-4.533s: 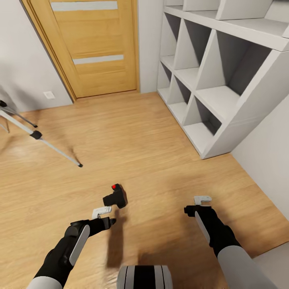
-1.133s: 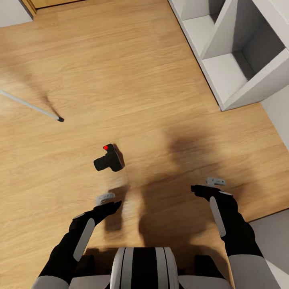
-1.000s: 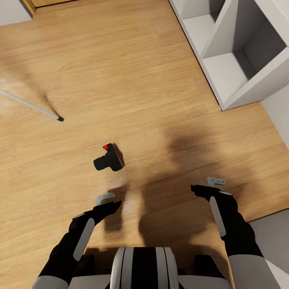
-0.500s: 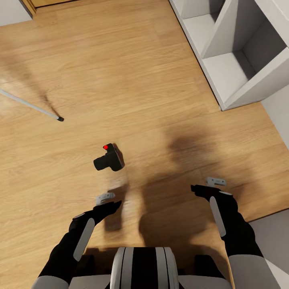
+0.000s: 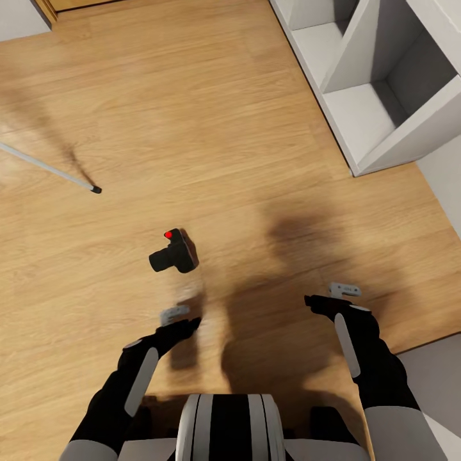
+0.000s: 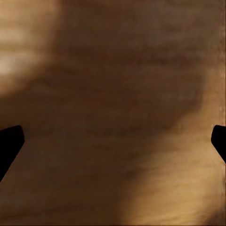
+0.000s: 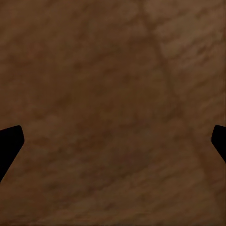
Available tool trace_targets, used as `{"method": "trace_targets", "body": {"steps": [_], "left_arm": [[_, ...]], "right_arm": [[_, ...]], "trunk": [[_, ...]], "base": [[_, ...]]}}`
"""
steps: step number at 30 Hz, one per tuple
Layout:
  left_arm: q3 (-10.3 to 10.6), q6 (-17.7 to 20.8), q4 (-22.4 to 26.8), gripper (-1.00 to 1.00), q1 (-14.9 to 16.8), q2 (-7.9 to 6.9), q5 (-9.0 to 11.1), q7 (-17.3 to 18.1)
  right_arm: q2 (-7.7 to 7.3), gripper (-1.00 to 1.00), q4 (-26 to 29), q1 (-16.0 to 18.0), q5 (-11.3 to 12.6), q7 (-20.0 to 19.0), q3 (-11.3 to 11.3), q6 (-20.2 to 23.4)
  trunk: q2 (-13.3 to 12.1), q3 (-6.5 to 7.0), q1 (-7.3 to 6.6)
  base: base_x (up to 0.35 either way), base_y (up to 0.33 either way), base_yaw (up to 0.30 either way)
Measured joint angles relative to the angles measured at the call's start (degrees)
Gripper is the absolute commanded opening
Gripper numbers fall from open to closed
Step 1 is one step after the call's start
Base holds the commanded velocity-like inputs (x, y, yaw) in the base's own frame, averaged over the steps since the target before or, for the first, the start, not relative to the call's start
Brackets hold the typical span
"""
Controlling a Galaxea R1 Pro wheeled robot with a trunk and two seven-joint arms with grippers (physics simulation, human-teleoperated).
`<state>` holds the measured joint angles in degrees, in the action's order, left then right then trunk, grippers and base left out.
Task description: Attach the digital camera to the camera tripod in the bedroom.
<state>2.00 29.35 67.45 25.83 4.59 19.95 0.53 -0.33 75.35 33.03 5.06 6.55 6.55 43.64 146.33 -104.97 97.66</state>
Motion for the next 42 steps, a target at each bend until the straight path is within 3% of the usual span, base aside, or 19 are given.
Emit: {"method": "trace_targets", "body": {"steps": [8,15,20,23,29,42], "left_arm": [[0.19,-6.68,-0.48,1.0,0.0,2.14,-2.16,-0.04],[0.86,-10.31,-0.53,1.0,0.0,3.79,-3.89,-0.05],[0.97,-12.25,0.31,1.0,0.37,4.23,-4.83,-0.09],[0.96,-14.33,0.58,1.0,1.31,4.38,-6.94,-0.11],[0.88,-15.92,0.31,1.0,2.7,4.58,-11.58,-0.59],[0.77,-16.25,0.24,1.0,5.65,4.98,-12.92,-5.01]], "right_arm": [[0.0,1.0,-0.05,0.0,-0.03,0.01,0.0,0.0],[-0.06,1.0,-0.16,0.0,-0.06,0.07,0.01,0.0],[-0.08,1.0,-0.42,0.0,-0.03,0.09,0.0,-0.01],[-0.08,1.0,-0.59,0.0,0.0,0.1,0.0,-0.04],[-0.09,1.0,-0.68,0.0,-0.04,0.1,0.0,-0.03],[-0.13,1.0,-0.73,0.0,-0.07,0.1,0.07,0.0]], "trunk": [[0.0,0.0,0.0],[0.0,0.0,0.0],[0.0,0.0,0.0],[0.0,0.0,0.0],[0.0,0.0,0.0],[0.0,0.0,0.0]], "base": [[0.0,0.0,0.0],[0.0,0.0,0.0],[0.0,0.0,0.0],[0.0,0.0,0.0],[0.0,0.0,0.0],[0.0,0.0,0.0]]}}
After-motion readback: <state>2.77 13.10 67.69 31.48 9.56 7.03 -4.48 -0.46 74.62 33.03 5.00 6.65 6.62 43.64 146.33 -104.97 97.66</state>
